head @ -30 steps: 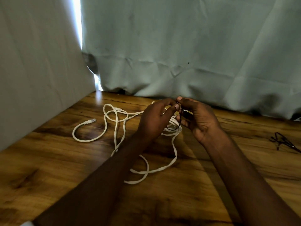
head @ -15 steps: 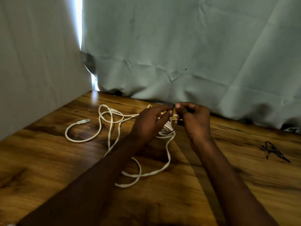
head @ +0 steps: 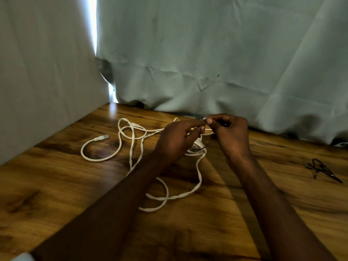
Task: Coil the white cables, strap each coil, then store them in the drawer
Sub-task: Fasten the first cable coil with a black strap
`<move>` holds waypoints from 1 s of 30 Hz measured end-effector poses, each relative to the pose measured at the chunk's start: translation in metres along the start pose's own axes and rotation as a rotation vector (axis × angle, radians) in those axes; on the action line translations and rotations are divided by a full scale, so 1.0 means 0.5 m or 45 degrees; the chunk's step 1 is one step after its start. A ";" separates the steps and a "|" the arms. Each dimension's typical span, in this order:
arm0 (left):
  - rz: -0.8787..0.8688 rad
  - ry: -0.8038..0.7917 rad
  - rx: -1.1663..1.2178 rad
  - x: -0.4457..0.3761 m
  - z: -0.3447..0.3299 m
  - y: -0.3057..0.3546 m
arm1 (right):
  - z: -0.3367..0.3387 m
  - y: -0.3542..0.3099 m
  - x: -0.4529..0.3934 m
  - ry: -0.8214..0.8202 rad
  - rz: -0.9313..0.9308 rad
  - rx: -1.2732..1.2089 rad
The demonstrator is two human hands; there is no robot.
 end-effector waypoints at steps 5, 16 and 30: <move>-0.012 -0.008 0.022 0.001 0.003 0.002 | -0.001 0.000 0.000 0.053 0.008 0.010; -0.048 -0.076 -0.031 0.000 0.006 0.007 | -0.001 0.005 -0.003 0.010 0.004 0.026; 0.066 0.014 -0.041 -0.004 -0.001 -0.001 | -0.006 -0.024 0.015 -0.059 0.112 0.203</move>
Point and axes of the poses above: each hand's wrist, its own x-axis away from the middle knuckle, its own z-axis out of the back of the hand, y = z × x, the point moved 1 cm from there along -x, towards the middle knuckle, and after that the axes turned 12 degrees about -x, right-handed, at the moved point
